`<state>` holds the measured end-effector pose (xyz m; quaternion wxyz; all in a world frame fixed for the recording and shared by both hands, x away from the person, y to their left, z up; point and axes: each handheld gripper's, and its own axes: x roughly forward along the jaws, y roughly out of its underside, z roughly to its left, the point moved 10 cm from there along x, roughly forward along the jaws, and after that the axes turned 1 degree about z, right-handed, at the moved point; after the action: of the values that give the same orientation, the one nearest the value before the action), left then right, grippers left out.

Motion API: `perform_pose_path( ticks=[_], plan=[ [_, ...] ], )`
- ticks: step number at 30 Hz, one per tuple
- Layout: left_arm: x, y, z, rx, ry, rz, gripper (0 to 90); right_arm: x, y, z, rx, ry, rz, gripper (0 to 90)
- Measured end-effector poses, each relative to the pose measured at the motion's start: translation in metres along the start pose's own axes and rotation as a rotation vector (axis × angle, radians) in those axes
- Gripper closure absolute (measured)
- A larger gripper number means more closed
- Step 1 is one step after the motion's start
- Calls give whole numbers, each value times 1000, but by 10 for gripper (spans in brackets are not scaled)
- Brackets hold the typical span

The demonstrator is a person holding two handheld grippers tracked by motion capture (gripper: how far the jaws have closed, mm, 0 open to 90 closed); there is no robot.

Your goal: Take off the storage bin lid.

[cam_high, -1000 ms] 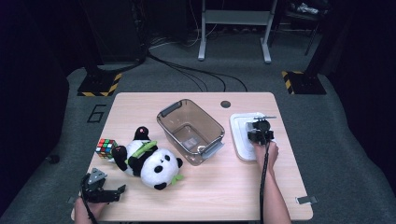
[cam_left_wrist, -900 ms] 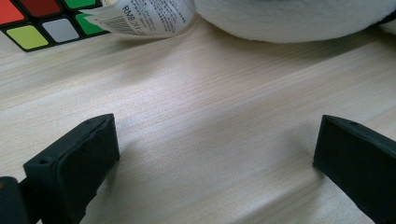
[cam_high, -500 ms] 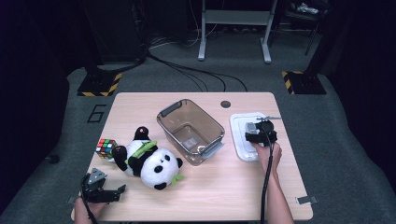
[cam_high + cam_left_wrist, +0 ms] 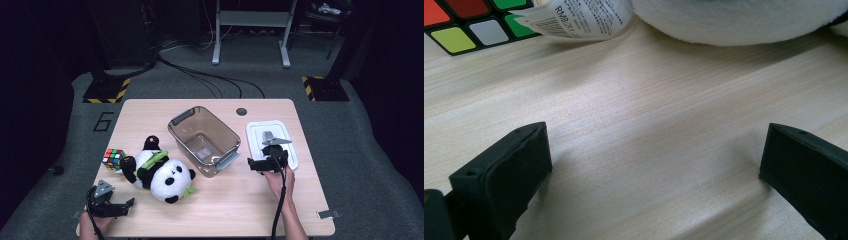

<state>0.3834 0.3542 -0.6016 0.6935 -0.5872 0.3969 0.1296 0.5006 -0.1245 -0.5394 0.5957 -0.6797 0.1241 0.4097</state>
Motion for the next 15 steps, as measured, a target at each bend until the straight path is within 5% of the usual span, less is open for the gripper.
perform_pose_path(
  ticks=[9, 15],
  plan=[
    [0, 0, 0, 6, -1, -1, 0, 9, 32, 51, -71, -96, 25, 0],
    [0, 0, 0, 1, 0, 0, 0, 21, 51, 72, -131, -129, 45, 0]
  ],
)
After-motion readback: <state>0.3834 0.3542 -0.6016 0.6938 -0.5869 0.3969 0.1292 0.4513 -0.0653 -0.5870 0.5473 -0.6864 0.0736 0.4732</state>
